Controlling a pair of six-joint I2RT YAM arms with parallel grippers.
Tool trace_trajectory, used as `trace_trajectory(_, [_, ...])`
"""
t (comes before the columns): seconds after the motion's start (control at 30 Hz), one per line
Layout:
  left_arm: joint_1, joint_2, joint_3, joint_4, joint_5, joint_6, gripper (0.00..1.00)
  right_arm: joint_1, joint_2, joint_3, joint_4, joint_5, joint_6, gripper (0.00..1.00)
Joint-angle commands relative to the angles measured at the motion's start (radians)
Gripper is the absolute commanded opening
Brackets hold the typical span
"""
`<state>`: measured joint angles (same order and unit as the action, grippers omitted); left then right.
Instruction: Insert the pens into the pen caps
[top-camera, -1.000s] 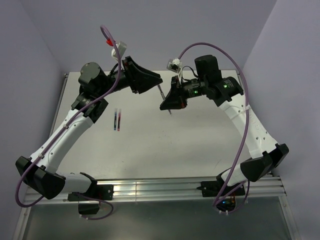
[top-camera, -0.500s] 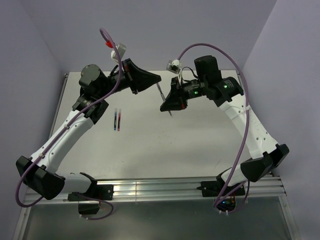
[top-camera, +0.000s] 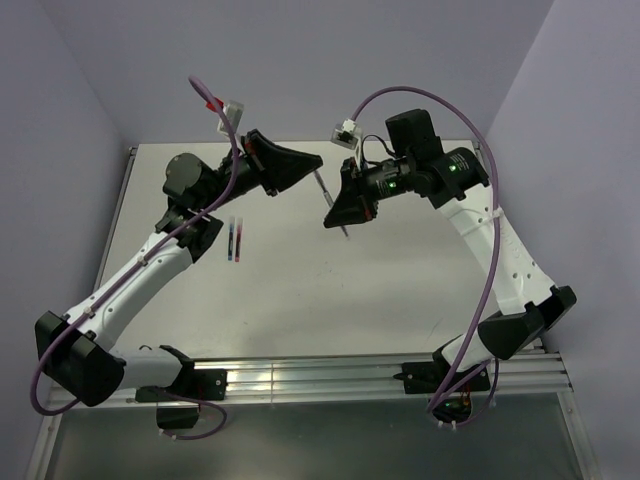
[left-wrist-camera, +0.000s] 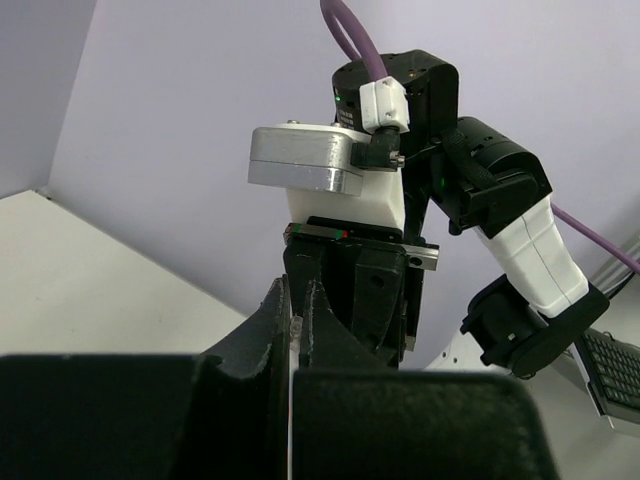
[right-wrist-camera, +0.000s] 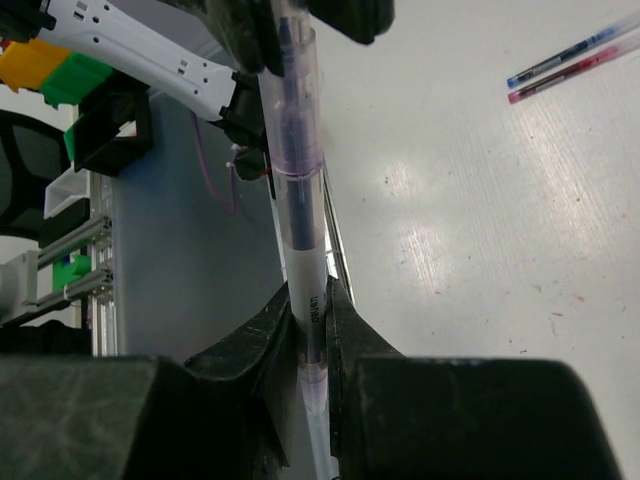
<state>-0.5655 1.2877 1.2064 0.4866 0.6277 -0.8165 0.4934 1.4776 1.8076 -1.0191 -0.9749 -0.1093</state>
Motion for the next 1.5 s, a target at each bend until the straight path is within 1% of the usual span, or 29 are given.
trace_trajectory(0.0, [-0.096,-0.007,-0.105,-0.111,0.181,-0.052,0.0,-0.001,-0.002,0.127,0.235,0.005,0.02,0.0])
trace_trajectory(0.13, [-0.129,-0.028,-0.166,-0.106,0.168,-0.073,0.0,-0.001,0.0,0.142,0.235,0.022,0.016,0.0])
trace_trajectory(0.27, [-0.137,-0.037,-0.231,-0.053,0.167,-0.147,0.0,-0.001,0.016,0.157,0.235,0.025,0.017,0.0])
trace_trajectory(0.37, [-0.16,-0.034,-0.234,-0.025,0.171,-0.153,0.0,-0.001,0.032,0.177,0.238,0.015,0.022,0.0])
trace_trajectory(0.43, [-0.183,-0.028,-0.228,-0.034,0.17,-0.148,0.0,-0.001,0.036,0.183,0.238,0.016,0.022,0.0])
trace_trajectory(0.6, [-0.211,-0.025,-0.269,-0.011,0.167,-0.179,0.0,-0.001,0.038,0.205,0.238,0.03,0.019,0.0])
trace_trajectory(0.7, [-0.224,-0.028,-0.278,-0.013,0.167,-0.179,0.0,-0.003,0.036,0.203,0.238,0.031,0.017,0.0])
trace_trajectory(0.77, [-0.221,-0.028,-0.257,-0.038,0.156,-0.164,0.0,-0.001,0.032,0.188,0.238,0.031,0.017,0.0])
trace_trajectory(0.83, [-0.188,-0.024,-0.229,-0.049,0.156,-0.145,0.0,-0.001,0.018,0.156,0.24,0.035,0.013,0.0])
trace_trajectory(0.9, [-0.142,-0.013,-0.153,-0.083,0.161,-0.125,0.0,-0.001,0.004,0.121,0.241,0.039,0.005,0.0])
trace_trajectory(0.93, [-0.087,-0.008,-0.121,-0.094,0.164,-0.103,0.0,-0.001,-0.009,0.083,0.246,0.038,0.007,0.0])
trace_trajectory(0.97, [-0.058,-0.004,-0.052,-0.1,0.167,-0.093,0.0,-0.003,-0.016,0.066,0.258,0.03,0.011,0.0])
trace_trajectory(1.03, [0.011,0.002,0.016,-0.118,0.164,-0.054,0.01,-0.001,-0.029,0.02,0.27,0.025,0.025,0.0])
trace_trajectory(1.07, [0.027,0.005,0.075,-0.132,0.164,-0.04,0.04,-0.001,-0.034,0.004,0.287,0.022,0.033,0.0])
trace_trajectory(1.13, [0.05,0.012,0.114,-0.144,0.162,-0.03,0.06,-0.001,-0.039,-0.026,0.303,0.01,0.054,0.0])
trace_trajectory(1.17, [0.052,0.016,0.133,-0.143,0.159,-0.032,0.11,-0.001,-0.042,-0.034,0.316,0.007,0.062,0.0])
trace_trajectory(1.3, [0.052,0.016,0.125,-0.118,0.152,-0.05,0.19,-0.001,-0.046,-0.056,0.35,-0.018,0.108,0.0])
trace_trajectory(1.33, [0.052,0.016,0.124,-0.109,0.155,-0.053,0.23,-0.003,-0.049,-0.065,0.358,-0.021,0.108,0.0])
trace_trajectory(1.37, [0.053,0.021,0.127,-0.106,0.156,-0.055,0.3,-0.003,-0.051,-0.07,0.369,-0.021,0.134,0.0])
trace_trajectory(1.47, [0.053,0.03,0.14,-0.098,0.159,-0.058,0.37,-0.001,-0.054,-0.08,0.379,-0.021,0.146,0.0])
